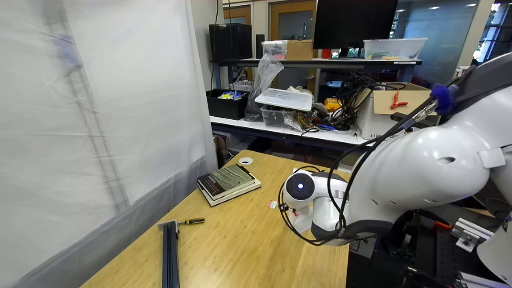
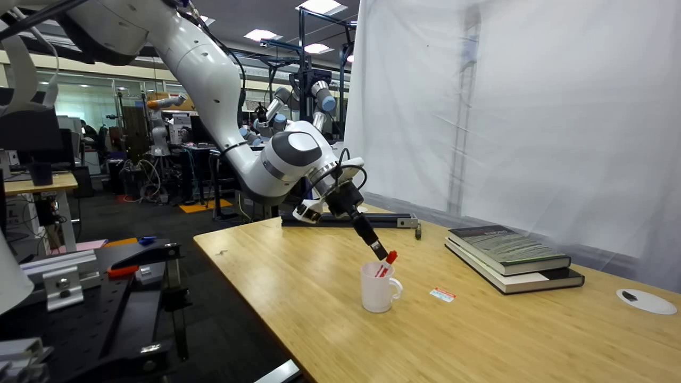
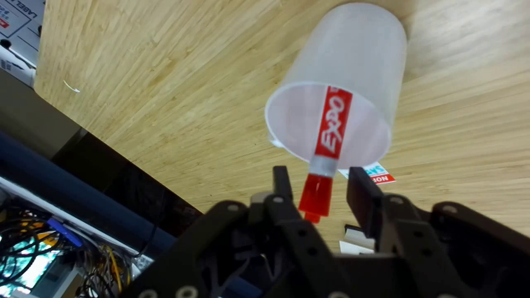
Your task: Put the marker into the mug.
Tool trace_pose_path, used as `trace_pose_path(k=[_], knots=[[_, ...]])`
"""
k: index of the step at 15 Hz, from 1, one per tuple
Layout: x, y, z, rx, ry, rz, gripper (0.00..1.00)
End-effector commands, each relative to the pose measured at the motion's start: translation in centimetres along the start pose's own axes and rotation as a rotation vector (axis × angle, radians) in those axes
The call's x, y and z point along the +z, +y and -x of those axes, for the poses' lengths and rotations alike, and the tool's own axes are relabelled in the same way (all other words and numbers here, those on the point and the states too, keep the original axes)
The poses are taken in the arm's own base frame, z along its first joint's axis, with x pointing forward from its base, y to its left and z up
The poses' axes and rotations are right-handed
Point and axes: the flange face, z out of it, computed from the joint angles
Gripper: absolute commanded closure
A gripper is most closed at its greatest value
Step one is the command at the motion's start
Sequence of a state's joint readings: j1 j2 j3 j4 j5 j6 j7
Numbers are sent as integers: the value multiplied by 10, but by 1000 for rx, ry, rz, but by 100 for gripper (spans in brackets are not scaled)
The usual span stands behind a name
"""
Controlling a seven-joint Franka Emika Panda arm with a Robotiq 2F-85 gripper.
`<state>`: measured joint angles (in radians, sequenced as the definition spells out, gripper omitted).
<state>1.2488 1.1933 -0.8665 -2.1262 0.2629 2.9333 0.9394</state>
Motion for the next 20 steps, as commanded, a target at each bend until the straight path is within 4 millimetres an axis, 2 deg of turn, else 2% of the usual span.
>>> trace_pose_path(k=[1, 5, 9, 14, 18, 20], knots=[[1, -3, -4, -6, 9, -2, 26], [-5, -4, -10, -5, 8, -11, 1], [-18, -3, -32, -8, -10, -39, 0], [-40, 1, -76, -91, -74, -183, 0], [-42, 15, -107, -165, -164, -270, 0], [-40, 23, -117, -195, -221, -316, 0]])
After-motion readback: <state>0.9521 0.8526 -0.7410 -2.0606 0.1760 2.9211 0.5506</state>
